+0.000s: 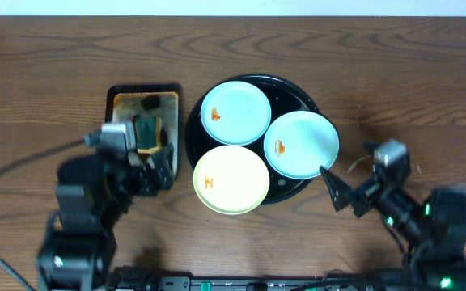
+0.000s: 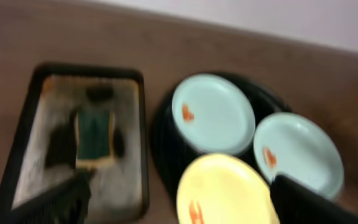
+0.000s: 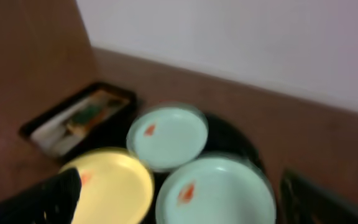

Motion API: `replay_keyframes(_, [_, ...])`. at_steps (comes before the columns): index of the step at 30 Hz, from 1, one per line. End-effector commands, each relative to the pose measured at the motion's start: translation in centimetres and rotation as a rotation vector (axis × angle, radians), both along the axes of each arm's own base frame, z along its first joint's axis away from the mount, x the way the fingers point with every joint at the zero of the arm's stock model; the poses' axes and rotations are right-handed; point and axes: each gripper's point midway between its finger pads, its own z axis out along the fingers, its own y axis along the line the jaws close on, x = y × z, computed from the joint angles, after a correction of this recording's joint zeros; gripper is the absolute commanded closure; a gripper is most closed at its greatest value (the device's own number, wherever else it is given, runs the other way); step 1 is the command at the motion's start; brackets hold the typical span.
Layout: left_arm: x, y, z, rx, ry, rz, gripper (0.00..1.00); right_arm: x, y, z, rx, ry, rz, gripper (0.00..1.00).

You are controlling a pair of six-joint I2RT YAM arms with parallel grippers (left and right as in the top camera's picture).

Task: Clean dirty plates on tray and stack at the side
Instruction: 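Move left gripper to the sponge tray and right gripper to the right blue plate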

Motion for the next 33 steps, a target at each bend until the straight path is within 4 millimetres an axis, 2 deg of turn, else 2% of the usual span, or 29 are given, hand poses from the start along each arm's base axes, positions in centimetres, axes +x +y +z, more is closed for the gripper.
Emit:
replay_keyframes(1, [0.9,-0.4,2.2,0.027,0.069,-0.036,0.07,1.5,0.3,2.1,0.007,0.134,0.01,0.01])
replay_keyframes(6, [0.8,-0.4,1.2,0.122,0.181,-0.113,0.07,3.2,0.6,3.1,0.006,0.306,0.018,0.01])
replay_keyframes(7, [0.4,-0.5,0.7,0.097,0.22,-0.108,0.07,3.4,1.5,3.7,0.061,0.345,0.06,0.01])
replay_keyframes(10, [-0.2,-0.9,0.3,0.065,0.253,-0.115,0.07,3.3,2.7,3.9,0.116,0.372,0.137,0.01])
replay_keyframes(16, [-0.3,-0.5,0.0,0.08,0.266,-0.099,0.07,4.0,2.7,3.7,0.157,0.411,0.111,0.01])
replay_keyframes(18, [0.0,0.2,-0.1,0.105,0.268,-0.063,0.07,4.2,2.1,2.8,0.158,0.458,0.049,0.01])
replay_keyframes(20, [0.8,1.9,-0.8,0.104,0.306,0.082,0.07,4.2,1.2,0.4,0.083,0.534,-0.049,0.01])
replay_keyframes(24, [2.0,2.6,-2.0,0.068,0.372,0.164,0.07,3.8,1.2,-2.6,-0.024,0.625,-0.1,0.01])
replay_keyframes(27, [3.1,3.3,-3.2,0.028,0.453,0.235,0.07,3.6,2.0,-3.5,-0.05,0.655,-0.08,0.01])
replay_keyframes(28, [3.8,4.2,-4.7,0.032,0.508,0.264,0.07,3.6,2.5,-3.5,-0.046,0.657,-0.06,0.01])
replay_keyframes(33, [5.8,6.4,-9.2,0.067,0.641,0.281,0.09,3.9,3.3,-2.7,-0.004,0.636,-0.027,0.01])
